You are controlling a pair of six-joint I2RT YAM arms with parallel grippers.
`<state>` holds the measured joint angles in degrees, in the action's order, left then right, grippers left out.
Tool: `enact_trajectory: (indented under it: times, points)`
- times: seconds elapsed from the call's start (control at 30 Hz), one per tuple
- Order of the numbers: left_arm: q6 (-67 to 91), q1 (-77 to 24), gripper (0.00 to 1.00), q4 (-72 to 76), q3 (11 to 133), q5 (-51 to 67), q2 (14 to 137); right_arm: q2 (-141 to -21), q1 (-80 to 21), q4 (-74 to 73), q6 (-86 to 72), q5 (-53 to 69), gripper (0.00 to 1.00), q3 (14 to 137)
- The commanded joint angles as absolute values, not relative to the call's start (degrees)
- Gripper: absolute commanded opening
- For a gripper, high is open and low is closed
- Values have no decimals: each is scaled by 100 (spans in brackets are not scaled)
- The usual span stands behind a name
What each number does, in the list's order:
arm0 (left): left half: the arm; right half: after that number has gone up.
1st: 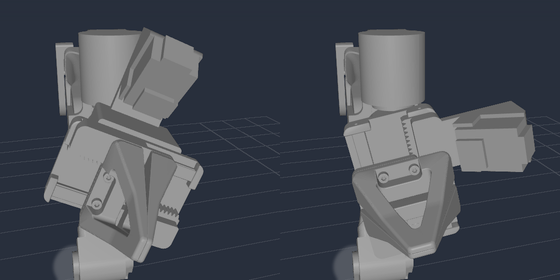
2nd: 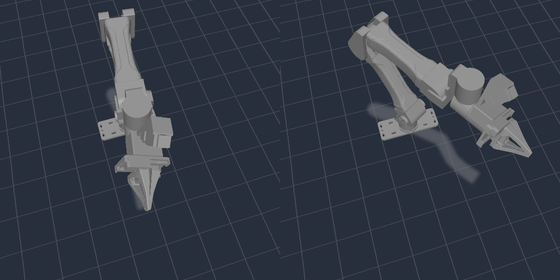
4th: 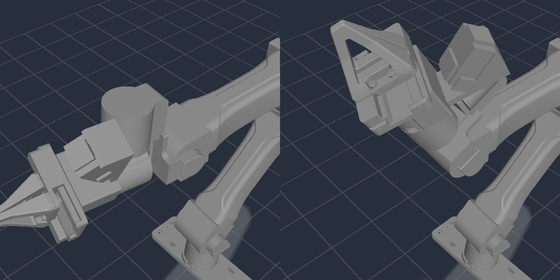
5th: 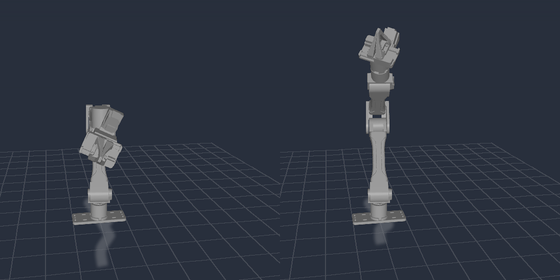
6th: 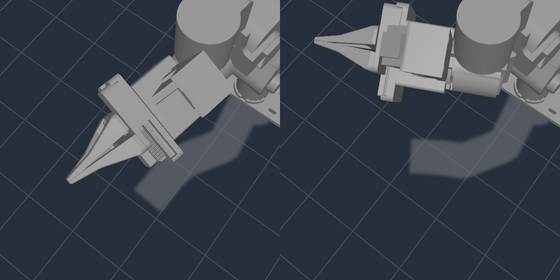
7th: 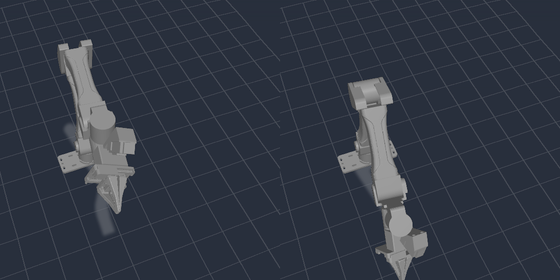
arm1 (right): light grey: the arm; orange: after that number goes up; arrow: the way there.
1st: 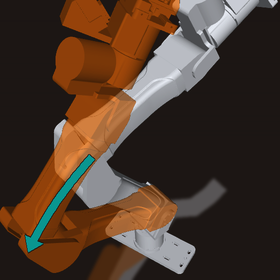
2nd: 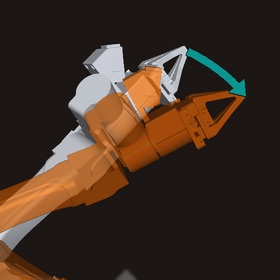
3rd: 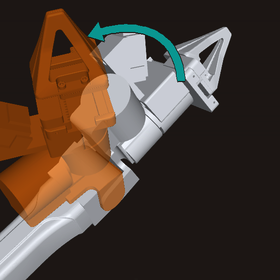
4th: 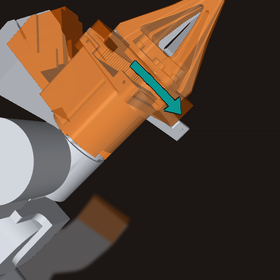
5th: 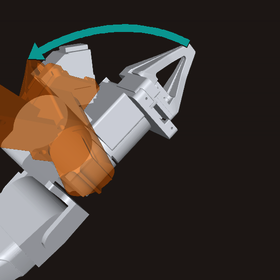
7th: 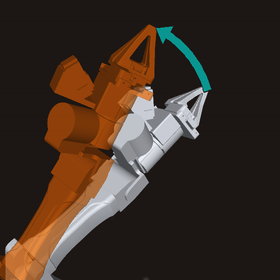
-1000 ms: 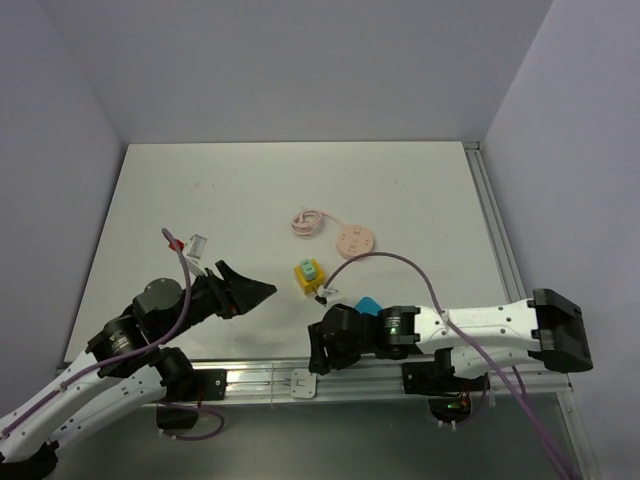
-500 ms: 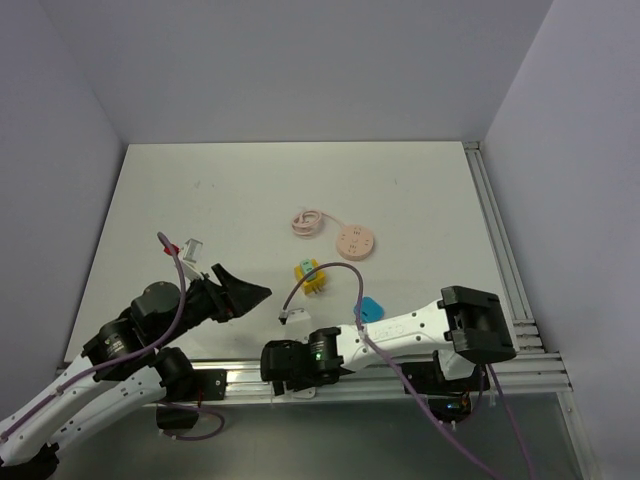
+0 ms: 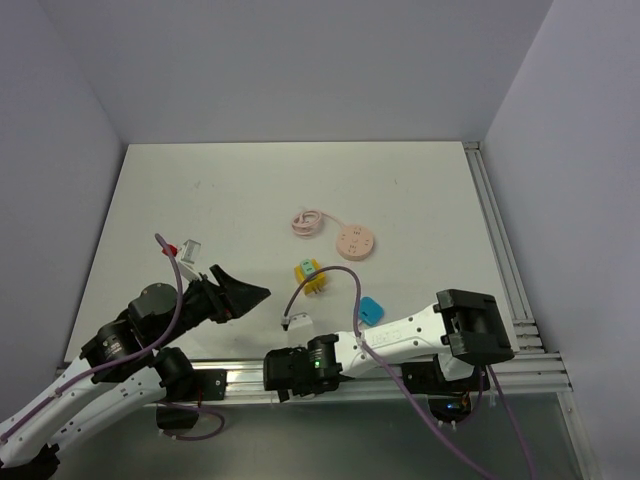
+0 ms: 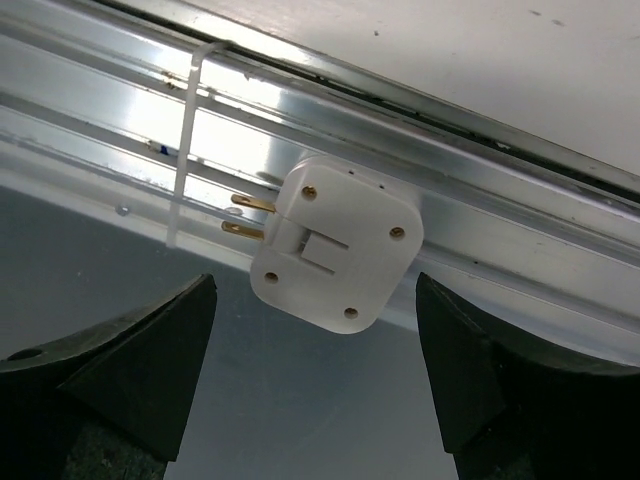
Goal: Insert the plug
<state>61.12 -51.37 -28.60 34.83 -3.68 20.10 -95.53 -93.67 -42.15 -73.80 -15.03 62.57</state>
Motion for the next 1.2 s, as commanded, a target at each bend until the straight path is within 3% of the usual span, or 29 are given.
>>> enact_trajectory:
  times: [0.0, 0.03, 0.47, 0.7, 0.8, 1.0, 1.17]
  points:
    - [6029, -5159, 84, -2786, 3437, -264, 1978, -9501, -9448, -3920, -7233, -1591, 88, 6205]
    - [6029, -5159, 84, -2795, 3437, -264, 1960, -9492, -9440, -3929, -7216, -1626, 93, 6188]
    - [6056, -5159, 84, -2769, 3445, -202, 1898, -9896, -9413, -4140, -7163, -1626, 93, 6240]
    - [6064, -5159, 84, -2760, 3437, -193, 1916, -9958, -9369, -4061, -7251, -1696, 87, 6100]
    - [6056, -5159, 84, -2795, 3437, -193, 1898, -9879, -9343, -3912, -7260, -1679, 75, 5934]
    - [6047, -5159, 84, -2813, 3436, -176, 1881, -9668, -9316, -3814, -7225, -1722, 38, 5722]
    - [6029, -5159, 84, -2769, 3428, -71, 1933, -9116, -9334, -4069, -6795, -2170, 21, 5774]
